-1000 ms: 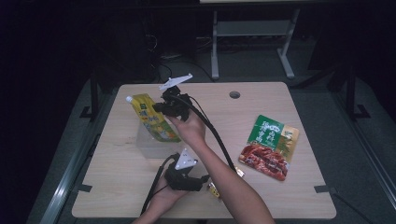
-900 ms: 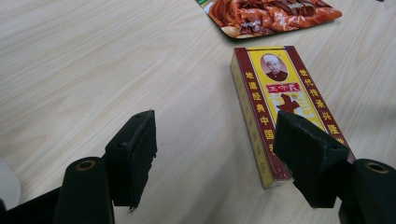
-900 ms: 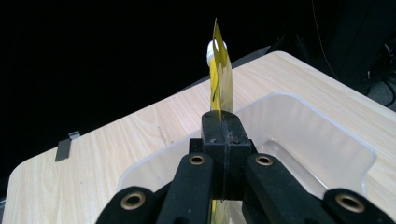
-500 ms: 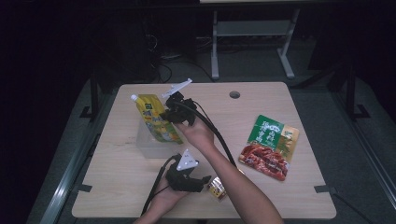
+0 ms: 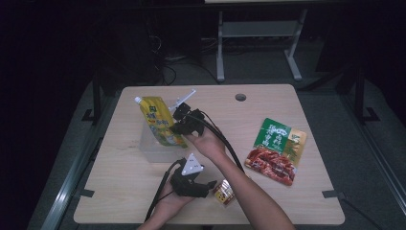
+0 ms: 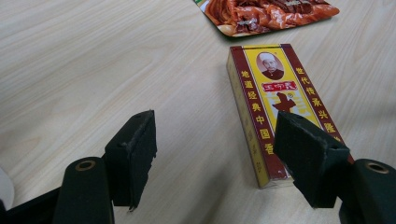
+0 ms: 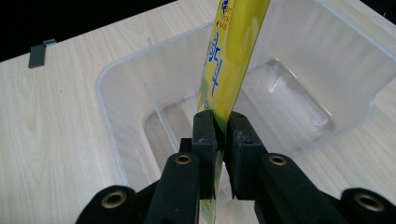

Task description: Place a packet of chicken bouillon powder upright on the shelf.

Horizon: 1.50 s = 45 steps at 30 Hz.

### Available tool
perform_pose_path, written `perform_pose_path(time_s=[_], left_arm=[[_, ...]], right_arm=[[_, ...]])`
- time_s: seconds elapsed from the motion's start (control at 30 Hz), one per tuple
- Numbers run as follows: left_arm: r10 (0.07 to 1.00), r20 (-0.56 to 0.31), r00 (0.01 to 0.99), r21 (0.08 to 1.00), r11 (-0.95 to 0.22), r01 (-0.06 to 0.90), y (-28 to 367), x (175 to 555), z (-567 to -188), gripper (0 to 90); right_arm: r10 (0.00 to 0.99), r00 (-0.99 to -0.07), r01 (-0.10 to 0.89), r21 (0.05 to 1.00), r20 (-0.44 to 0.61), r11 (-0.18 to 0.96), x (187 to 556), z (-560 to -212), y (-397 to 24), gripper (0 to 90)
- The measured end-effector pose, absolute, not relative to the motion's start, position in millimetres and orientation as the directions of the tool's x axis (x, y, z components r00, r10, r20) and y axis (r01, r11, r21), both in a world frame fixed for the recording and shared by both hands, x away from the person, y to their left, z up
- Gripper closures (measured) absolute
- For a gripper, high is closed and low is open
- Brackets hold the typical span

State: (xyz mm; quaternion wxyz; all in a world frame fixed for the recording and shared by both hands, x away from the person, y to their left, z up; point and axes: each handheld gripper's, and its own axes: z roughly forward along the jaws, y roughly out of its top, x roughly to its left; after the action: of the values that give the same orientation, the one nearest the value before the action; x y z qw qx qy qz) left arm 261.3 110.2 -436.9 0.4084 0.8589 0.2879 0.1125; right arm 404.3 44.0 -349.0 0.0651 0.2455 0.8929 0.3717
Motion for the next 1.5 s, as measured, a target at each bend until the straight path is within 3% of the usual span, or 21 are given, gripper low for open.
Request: perform_pose_path(time_s=[0.4,0.57,1.07,1.5], left_arm=[[0.594,-0.055,0.803,0.771,-0.486,0.412,110.7,261.8,-437.2,29.8],[0.593,-0.058,0.803,0.769,-0.486,0.415,110.6,262.1,-437.4,29.8],[0.590,-0.054,0.805,0.767,-0.492,0.412,111.6,262.8,-436.6,29.9],[0.586,-0.053,0.809,0.767,-0.494,0.409,108.6,261.7,-437.9,29.9]], right_arm=[[0.491,-0.865,0.415,0.688,0.097,0.595,408.3,-350.6,44.9,90.0],[0.519,-0.834,0.486,0.696,0.187,0.529,412.1,-352.4,43.2,90.0],[0.498,-0.845,0.452,0.762,0.197,0.465,408.1,-347.4,47.9,90.0],[0.537,-0.829,0.464,0.725,0.154,0.509,404.1,-355.7,39.6,89.0]])
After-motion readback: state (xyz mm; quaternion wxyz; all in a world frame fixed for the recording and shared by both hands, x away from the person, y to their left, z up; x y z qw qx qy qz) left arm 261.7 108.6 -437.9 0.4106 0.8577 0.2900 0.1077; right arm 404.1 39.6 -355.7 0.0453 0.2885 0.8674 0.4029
